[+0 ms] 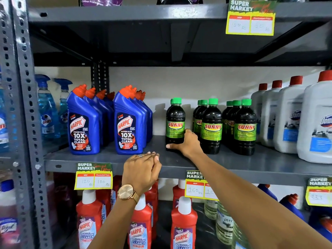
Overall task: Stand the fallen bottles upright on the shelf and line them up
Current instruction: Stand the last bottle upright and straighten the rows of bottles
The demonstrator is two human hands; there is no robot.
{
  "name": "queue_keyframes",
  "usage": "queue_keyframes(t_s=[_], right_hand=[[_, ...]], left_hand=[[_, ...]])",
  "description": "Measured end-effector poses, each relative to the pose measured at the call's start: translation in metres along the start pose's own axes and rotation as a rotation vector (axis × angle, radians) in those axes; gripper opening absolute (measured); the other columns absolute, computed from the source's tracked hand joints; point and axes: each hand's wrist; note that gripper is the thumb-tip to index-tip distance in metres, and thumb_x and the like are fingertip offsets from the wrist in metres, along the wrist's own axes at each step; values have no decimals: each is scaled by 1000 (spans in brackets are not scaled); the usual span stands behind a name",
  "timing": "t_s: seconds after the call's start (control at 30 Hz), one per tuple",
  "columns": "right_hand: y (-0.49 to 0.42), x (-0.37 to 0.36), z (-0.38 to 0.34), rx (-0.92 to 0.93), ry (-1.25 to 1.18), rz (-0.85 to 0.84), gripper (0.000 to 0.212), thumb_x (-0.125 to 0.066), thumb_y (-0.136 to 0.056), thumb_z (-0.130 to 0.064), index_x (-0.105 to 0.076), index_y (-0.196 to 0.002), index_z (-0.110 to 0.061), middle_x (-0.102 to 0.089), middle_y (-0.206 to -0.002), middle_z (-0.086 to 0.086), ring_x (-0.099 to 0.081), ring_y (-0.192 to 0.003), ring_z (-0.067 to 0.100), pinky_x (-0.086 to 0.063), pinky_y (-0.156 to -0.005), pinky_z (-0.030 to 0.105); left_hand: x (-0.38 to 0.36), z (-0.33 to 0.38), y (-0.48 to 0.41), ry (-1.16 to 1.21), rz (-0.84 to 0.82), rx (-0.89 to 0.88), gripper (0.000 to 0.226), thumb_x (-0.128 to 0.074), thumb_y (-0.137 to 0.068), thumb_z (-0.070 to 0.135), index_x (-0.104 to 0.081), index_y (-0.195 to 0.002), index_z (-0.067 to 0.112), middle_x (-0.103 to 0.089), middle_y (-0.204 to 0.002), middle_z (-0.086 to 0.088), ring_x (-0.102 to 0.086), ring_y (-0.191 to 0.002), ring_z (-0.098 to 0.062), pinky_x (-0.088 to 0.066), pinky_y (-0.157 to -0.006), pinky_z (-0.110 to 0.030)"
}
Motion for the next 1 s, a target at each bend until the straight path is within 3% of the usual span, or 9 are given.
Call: queue_keyframes(t_s=[0.13,0.23,0.3,0.4,0.5,0.57,0.7,0.9,1.0], right_hand=[[10,7,-3,13,8,-18,93,-84,-56,-55,-48,-124,-3,-57,-124,15,-56,-116,32,-48,-91,38],[25,34,9,-24,-42,-22,89,-82,-57,-58,-51,-119,-2,-62,-106,12,-62,-105,31,-50,-84,36],[34,61,31,-78,-2,21,85,-80,-60,-58,-53,-116,1,-62,-98,14,-63,-99,33,-48,-74,34],[42,94,59,-184,146,96,88,-82,-63,-51,-48,-121,7,-62,-113,20,-61,-104,36,-39,-72,30],[35,101,64,-268,184,13,98,-83,-63,-48,-38,-130,9,-53,-129,24,-54,-118,39,-45,-90,37],[25,98,60,-276,130,-52,103,-84,-64,-44,-33,-136,10,-49,-135,25,-50,-124,39,-44,-101,42],[8,88,60,-243,2,-64,80,-84,-69,-33,-43,-126,4,-54,-130,23,-53,-118,37,-45,-100,45],[2,77,69,-203,17,-29,80,-83,-68,-39,-44,-122,5,-56,-124,26,-56,-112,39,-48,-89,42],[1,77,70,-191,1,-19,84,-83,-68,-39,-40,-126,4,-54,-127,26,-54,-115,41,-47,-92,44]], left_hand=[[7,2,-1,18,-22,18,47,-33,-88,30,-76,-79,14,-77,-81,0,-71,-75,-19,-52,-65,-29],[12,3,-5,17,-105,116,38,-39,-92,38,-67,-75,19,-68,-65,0,-63,-64,-23,-37,-51,-27],[13,7,-16,-6,-192,206,39,-43,-88,52,-66,-78,21,-62,-65,1,-61,-66,-24,-32,-51,-27],[5,15,-49,-25,-310,295,48,-54,-76,64,-62,-85,17,-61,-84,-5,-59,-79,-29,-41,-60,-31],[-14,22,-78,187,-471,386,65,-72,-71,52,-50,-114,8,-57,-117,-16,-55,-105,-33,-44,-77,-34],[-29,21,-88,332,-530,447,80,-79,-68,44,-39,-126,5,-52,-128,-17,-51,-115,-32,-45,-91,-35],[-49,15,-97,456,-545,490,82,-83,-63,45,-43,-124,10,-55,-126,-12,-53,-114,-29,-45,-98,-41],[-62,11,-101,525,-526,471,76,-80,-67,45,-44,-126,14,-59,-126,-10,-54,-114,-27,-44,-100,-44],[-64,9,-99,480,-495,464,78,-80,-65,49,-44,-125,13,-59,-125,-11,-55,-113,-29,-46,-98,-44]])
Point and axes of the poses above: each hand's wrist, its own y-axis away from the middle knuckle, its own x-axis out of the back of the hand, z = x × y
